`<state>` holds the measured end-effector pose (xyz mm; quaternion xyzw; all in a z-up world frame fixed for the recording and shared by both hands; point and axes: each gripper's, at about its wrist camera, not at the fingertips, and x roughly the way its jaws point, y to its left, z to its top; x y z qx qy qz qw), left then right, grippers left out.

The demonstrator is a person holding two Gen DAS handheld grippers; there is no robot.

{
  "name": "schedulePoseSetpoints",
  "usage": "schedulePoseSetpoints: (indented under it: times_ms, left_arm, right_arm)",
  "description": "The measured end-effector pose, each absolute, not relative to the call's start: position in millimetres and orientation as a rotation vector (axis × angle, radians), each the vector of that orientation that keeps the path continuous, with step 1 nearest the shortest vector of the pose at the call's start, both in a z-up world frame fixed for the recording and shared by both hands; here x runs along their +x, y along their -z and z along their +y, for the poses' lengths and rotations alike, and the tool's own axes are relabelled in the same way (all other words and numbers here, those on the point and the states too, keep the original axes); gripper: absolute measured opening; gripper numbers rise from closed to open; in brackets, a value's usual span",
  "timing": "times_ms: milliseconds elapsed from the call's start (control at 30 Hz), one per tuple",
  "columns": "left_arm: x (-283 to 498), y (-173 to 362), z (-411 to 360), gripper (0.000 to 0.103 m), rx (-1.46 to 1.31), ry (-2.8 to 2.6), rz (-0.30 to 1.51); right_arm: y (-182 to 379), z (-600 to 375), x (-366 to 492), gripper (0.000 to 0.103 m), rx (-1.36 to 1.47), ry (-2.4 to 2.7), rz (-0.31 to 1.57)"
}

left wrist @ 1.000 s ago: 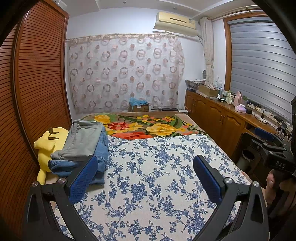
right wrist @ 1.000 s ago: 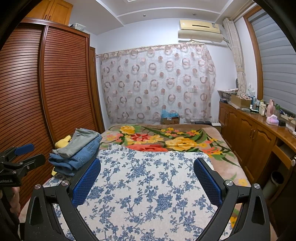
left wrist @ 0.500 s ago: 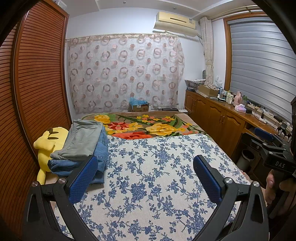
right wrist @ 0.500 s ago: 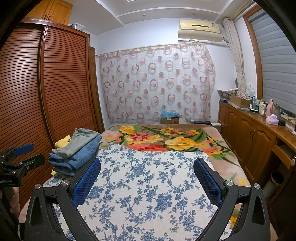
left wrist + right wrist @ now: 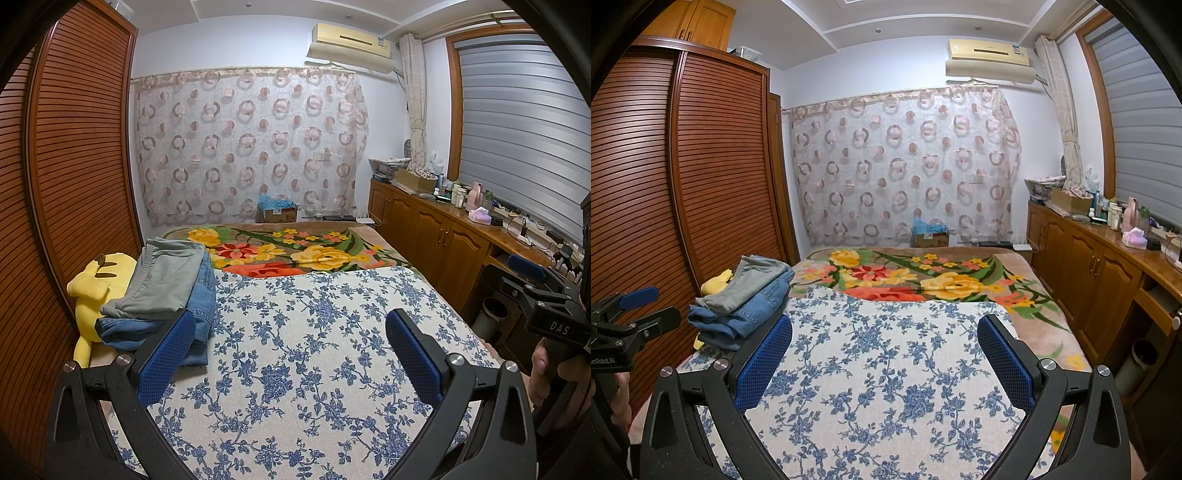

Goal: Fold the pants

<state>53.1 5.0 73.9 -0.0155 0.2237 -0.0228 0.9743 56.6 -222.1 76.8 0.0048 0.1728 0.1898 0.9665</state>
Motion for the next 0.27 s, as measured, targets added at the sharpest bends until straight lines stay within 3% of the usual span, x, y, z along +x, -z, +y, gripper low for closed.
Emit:
schedulePoseSetpoints:
  times_ms: [267]
  left_arm:
    - [53.2, -73.9, 4.7, 0.103, -0.031, 0.046, 0.451]
  right_arm:
    - [-76.3, -222.0, 56.3, 0.101, 0.011, -0.385, 0.350]
